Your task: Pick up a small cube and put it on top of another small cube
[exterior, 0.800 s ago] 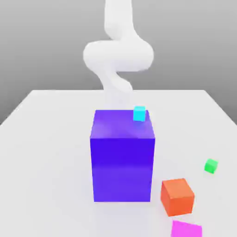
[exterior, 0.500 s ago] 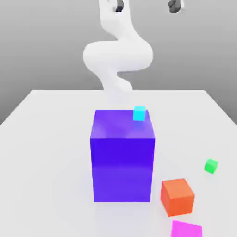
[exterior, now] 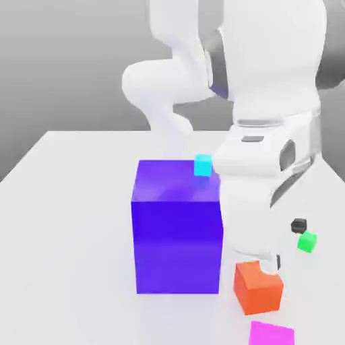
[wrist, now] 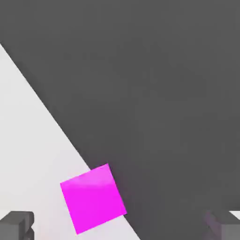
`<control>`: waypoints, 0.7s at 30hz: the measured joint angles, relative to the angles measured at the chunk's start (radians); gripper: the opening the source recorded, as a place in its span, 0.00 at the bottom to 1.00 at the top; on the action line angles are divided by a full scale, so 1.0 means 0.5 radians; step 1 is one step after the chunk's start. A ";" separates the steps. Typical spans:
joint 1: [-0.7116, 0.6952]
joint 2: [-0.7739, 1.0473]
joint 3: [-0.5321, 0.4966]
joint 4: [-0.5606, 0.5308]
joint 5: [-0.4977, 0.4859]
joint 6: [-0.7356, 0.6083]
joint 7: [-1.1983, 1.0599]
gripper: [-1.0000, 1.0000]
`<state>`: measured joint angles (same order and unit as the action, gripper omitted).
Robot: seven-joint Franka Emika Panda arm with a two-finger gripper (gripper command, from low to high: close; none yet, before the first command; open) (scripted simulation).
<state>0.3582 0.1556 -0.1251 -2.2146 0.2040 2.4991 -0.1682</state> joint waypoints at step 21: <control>0.063 0.538 0.035 0.049 -0.233 0.221 -0.283 0.00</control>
<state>0.3896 0.4244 -0.1078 -2.1900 0.0876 2.6095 -0.3095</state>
